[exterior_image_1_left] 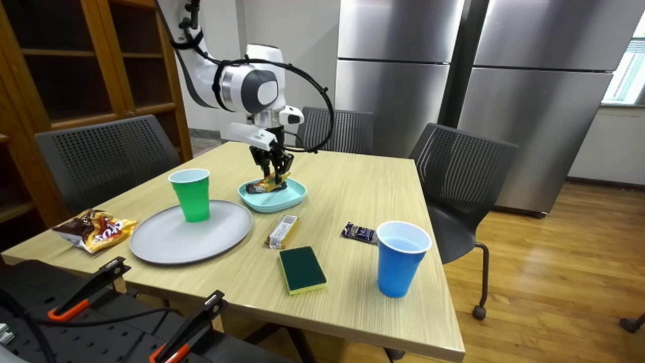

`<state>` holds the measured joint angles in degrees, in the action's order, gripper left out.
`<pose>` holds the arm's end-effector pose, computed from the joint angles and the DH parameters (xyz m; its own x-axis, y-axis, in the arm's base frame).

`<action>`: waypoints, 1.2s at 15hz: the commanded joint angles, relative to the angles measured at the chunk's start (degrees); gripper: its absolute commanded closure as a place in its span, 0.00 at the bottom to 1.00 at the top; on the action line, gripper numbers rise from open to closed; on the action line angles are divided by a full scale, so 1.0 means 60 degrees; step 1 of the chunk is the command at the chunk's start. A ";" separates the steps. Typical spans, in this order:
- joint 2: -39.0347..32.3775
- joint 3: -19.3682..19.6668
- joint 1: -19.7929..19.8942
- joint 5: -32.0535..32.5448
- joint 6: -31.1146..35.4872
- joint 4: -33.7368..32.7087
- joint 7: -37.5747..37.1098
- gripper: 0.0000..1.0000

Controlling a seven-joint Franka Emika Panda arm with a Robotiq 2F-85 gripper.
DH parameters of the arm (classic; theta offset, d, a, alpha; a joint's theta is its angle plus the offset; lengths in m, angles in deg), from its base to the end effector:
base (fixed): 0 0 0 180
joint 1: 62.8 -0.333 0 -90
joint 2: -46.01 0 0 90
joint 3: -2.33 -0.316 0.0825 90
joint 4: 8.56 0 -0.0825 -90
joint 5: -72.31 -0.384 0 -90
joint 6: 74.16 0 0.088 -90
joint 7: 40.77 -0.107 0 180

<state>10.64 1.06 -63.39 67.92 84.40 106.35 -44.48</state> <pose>0.6144 0.0164 0.1571 0.9843 -0.1095 0.1383 -0.1021 -0.9930 -0.0598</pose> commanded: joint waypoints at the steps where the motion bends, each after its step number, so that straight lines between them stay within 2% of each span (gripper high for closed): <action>1: 0.0329 0.0215 -0.0307 -0.0123 0.0213 0.0464 -0.0755 0.84; 9: 0.0255 0.0411 -0.0514 -0.0072 0.0352 0.0471 -0.1426 0.84; 10: 0.0257 0.0487 -0.0586 -0.0013 0.0411 0.0491 -0.1479 0.34; 12: 0.0287 0.0516 -0.0619 -0.0003 0.0447 0.0529 -0.1451 0.26; 15: 0.0392 0.0477 -0.0567 -0.0041 0.0420 0.0558 -0.1322 0.03; 18: 0.0622 0.0513 -0.0538 0.0255 0.0331 0.0734 -0.0920 0.00</action>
<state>10.94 3.41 -66.06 68.07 86.55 107.75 -51.58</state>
